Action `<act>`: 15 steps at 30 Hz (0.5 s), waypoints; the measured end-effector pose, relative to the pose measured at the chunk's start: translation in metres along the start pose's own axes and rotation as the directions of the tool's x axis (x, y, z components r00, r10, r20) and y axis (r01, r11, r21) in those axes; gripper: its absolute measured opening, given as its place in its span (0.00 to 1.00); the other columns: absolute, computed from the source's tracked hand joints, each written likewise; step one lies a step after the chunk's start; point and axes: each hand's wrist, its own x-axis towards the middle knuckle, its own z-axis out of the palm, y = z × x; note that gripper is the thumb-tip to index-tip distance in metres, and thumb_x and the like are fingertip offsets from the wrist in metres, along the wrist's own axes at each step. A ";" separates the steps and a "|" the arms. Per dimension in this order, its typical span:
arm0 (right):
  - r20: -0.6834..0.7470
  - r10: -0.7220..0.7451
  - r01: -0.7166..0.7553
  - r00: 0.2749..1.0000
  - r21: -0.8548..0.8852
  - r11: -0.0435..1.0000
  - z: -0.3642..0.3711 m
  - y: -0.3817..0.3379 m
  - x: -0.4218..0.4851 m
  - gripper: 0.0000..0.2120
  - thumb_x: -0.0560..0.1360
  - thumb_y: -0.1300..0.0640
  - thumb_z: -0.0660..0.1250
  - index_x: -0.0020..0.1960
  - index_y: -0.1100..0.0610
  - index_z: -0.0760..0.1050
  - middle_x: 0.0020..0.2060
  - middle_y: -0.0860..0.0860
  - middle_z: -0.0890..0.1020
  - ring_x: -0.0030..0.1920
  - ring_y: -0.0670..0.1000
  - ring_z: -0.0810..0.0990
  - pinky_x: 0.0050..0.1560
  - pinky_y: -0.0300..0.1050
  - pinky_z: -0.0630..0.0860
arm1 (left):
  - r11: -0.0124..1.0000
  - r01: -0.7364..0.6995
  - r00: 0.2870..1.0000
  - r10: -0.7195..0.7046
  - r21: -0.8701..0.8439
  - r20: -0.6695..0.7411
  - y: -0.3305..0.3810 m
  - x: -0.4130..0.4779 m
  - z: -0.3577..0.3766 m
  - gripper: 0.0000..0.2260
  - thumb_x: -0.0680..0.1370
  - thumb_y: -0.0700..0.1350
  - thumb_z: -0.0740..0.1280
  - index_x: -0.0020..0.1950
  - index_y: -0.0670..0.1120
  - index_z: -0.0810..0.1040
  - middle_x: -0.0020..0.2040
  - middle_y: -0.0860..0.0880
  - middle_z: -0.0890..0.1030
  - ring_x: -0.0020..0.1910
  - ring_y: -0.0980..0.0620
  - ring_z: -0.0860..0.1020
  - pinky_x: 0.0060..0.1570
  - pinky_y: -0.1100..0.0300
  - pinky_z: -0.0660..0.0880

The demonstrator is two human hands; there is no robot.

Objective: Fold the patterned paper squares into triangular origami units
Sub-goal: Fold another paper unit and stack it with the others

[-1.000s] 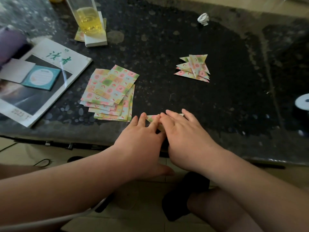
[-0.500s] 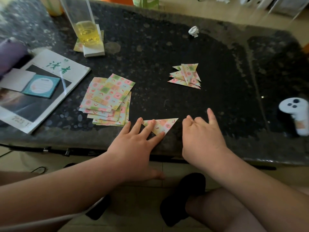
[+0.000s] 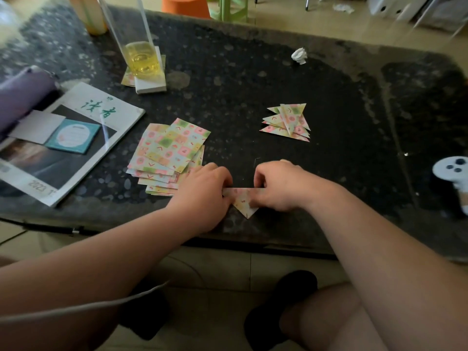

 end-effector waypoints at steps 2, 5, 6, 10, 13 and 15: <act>0.015 -0.038 0.038 0.999 -0.047 0.998 0.002 -0.004 0.003 0.08 0.77 0.45 0.73 0.53 0.43 0.76 0.51 0.47 0.77 0.56 0.50 0.75 0.62 0.53 0.77 | 0.999 0.040 0.997 -0.040 0.000 0.064 0.002 0.008 -0.002 0.15 0.80 0.56 0.67 0.66 0.55 0.74 0.60 0.54 0.74 0.61 0.51 0.72 0.61 0.54 0.71; 0.000 -0.116 0.116 0.993 0.009 0.993 0.005 -0.002 0.004 0.03 0.79 0.49 0.71 0.46 0.43 0.77 0.51 0.47 0.79 0.52 0.48 0.79 0.56 0.49 0.80 | 0.999 0.047 0.989 -0.046 -0.004 0.138 0.006 0.016 -0.008 0.08 0.80 0.55 0.69 0.57 0.56 0.78 0.57 0.53 0.75 0.56 0.51 0.74 0.57 0.54 0.75; -0.017 -0.142 0.143 0.990 0.047 0.989 0.004 0.001 0.002 0.04 0.79 0.50 0.70 0.46 0.44 0.79 0.50 0.46 0.80 0.50 0.47 0.80 0.53 0.47 0.81 | 0.999 0.040 0.990 -0.035 -0.034 0.138 0.007 0.018 -0.011 0.03 0.80 0.54 0.69 0.52 0.57 0.79 0.55 0.53 0.76 0.53 0.52 0.75 0.54 0.55 0.76; -0.100 -0.209 0.226 0.973 0.212 0.951 -0.010 0.015 -0.017 0.06 0.79 0.49 0.70 0.43 0.45 0.82 0.42 0.43 0.83 0.45 0.44 0.82 0.44 0.42 0.77 | 0.968 -0.005 0.995 0.030 -0.252 0.095 0.011 0.013 -0.032 0.08 0.80 0.52 0.70 0.41 0.59 0.79 0.45 0.56 0.81 0.43 0.59 0.78 0.41 0.65 0.73; -0.167 -0.277 0.319 0.946 0.347 0.882 -0.018 0.021 -0.033 0.04 0.80 0.49 0.70 0.49 0.45 0.83 0.43 0.42 0.85 0.46 0.41 0.83 0.45 0.40 0.80 | 0.874 0.045 0.990 0.024 -0.485 0.135 0.015 0.002 -0.047 0.08 0.80 0.49 0.70 0.41 0.55 0.84 0.41 0.54 0.84 0.44 0.52 0.82 0.47 0.54 0.79; -0.219 -0.302 0.369 0.928 0.420 0.829 -0.021 0.020 -0.042 0.04 0.80 0.52 0.71 0.49 0.48 0.85 0.41 0.43 0.86 0.44 0.40 0.84 0.44 0.39 0.82 | 0.816 0.024 0.986 0.078 -0.578 0.150 0.019 -0.006 -0.052 0.08 0.80 0.47 0.70 0.42 0.54 0.85 0.40 0.52 0.85 0.46 0.46 0.83 0.52 0.44 0.81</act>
